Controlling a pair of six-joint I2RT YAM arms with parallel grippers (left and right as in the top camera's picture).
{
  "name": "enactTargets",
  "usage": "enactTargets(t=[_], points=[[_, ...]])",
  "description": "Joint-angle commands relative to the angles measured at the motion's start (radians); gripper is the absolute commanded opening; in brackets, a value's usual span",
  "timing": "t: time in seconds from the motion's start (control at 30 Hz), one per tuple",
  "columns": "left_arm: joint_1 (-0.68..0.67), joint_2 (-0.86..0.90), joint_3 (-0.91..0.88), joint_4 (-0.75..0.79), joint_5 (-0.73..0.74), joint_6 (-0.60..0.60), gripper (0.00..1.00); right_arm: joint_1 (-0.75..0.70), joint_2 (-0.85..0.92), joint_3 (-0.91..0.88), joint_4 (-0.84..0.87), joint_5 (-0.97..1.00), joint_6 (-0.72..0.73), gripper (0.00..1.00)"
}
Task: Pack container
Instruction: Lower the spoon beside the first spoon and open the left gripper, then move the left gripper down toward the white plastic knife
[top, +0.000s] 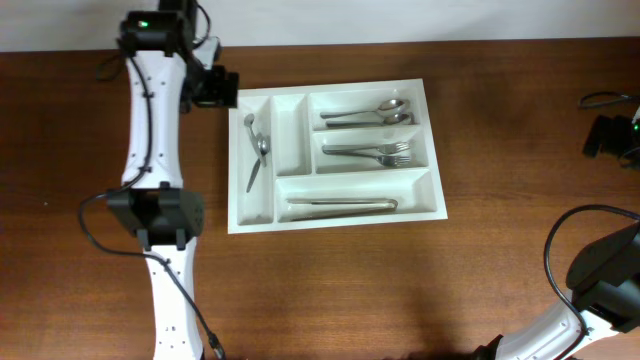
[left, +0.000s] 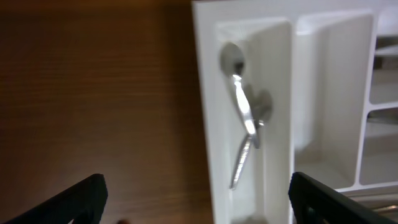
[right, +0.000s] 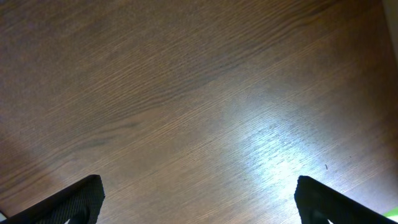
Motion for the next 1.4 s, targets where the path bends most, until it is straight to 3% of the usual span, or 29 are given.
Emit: enactTargets(t=[0.0,0.27,0.53,0.7,1.1,1.23,1.37], points=[[0.021,-0.13,0.018,-0.004,-0.031,0.013,0.96,0.003,-0.003,-0.003,0.003,0.002,-0.003,0.99],[0.024,-0.372,-0.179,-0.004,-0.073,0.02,0.99,0.003,-0.003,-0.003,0.003,0.002,-0.003,0.99],[0.077,-0.777,-0.812,-0.003,-0.122,-0.078,0.99,0.003,-0.003,-0.003,0.003,0.002,-0.003,0.99],[0.106,-0.925,-1.094,0.038,-0.125,-0.087,0.99,0.003,-0.003,-0.003,0.003,0.002,-0.003,0.99],[0.167,-0.984,-1.558,0.396,-0.133,-0.23,0.99,0.003,-0.003,-0.003,0.003,0.002,-0.003,0.99],[0.258,-0.984,-1.627,0.483,-0.132,-0.219,0.99,0.003,-0.003,-0.003,0.003,0.002,-0.003,0.99],[0.315,-0.983,-1.693,0.59,-0.124,-0.095,0.99,0.003,-0.003,-0.003,0.003,0.002,-0.003,0.99]])
